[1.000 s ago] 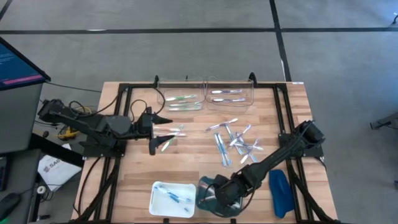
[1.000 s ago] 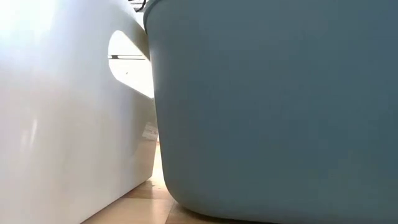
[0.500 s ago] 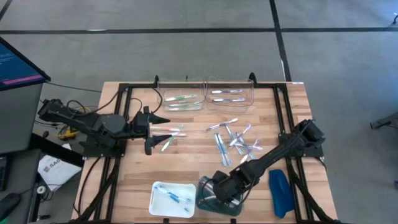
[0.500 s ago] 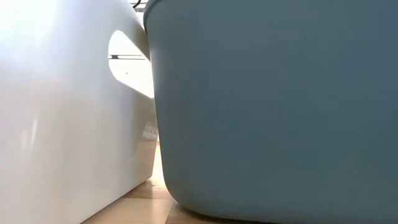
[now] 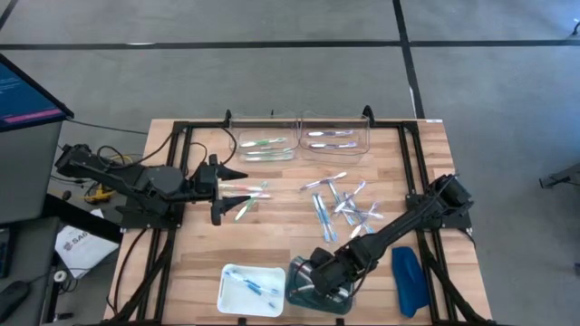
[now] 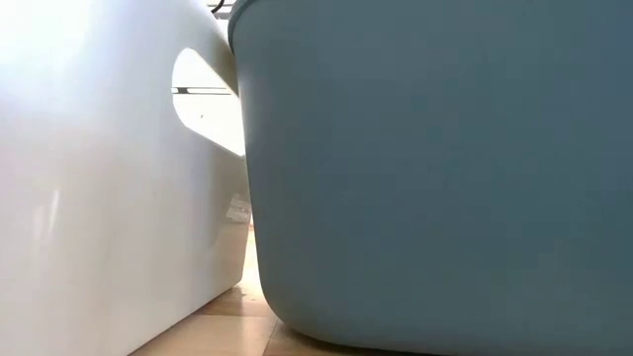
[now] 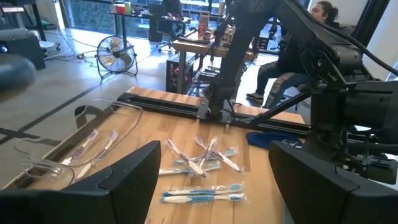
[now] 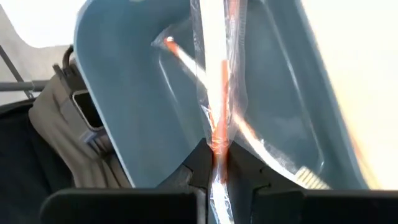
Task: Pick & Place Toothbrushes
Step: Put the orange toothbrush into the green bin
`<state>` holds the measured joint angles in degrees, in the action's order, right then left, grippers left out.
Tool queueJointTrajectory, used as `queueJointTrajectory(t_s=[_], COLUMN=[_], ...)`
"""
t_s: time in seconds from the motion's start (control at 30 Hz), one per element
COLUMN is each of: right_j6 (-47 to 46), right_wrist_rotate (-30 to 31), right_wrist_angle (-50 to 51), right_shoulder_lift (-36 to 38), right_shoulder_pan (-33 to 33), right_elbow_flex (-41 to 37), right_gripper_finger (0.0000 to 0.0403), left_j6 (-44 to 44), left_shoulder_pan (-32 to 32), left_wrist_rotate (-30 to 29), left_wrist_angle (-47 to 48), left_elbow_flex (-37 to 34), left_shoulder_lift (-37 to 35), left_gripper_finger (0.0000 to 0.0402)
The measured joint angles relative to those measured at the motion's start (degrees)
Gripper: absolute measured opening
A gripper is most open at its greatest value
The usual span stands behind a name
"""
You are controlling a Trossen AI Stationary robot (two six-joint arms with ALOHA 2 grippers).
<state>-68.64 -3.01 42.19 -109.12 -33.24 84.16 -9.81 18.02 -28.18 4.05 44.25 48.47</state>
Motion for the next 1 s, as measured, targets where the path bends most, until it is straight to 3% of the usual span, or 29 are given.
queueJointTrajectory(t_s=[1.0], right_j6=[-1.46], right_wrist_rotate=[2.26], right_wrist_angle=[-1.97], right_shoulder_lift=[-2.52], right_shoulder_pan=[-1.58], right_elbow_flex=[-0.12], right_gripper_finger=[0.0024], left_j6=[-0.10], left_shoulder_pan=[0.00], left_wrist_rotate=[0.00], left_wrist_angle=[0.25], left_elbow_flex=[0.00], left_shoulder_lift=[0.02], left_gripper_finger=[0.0292])
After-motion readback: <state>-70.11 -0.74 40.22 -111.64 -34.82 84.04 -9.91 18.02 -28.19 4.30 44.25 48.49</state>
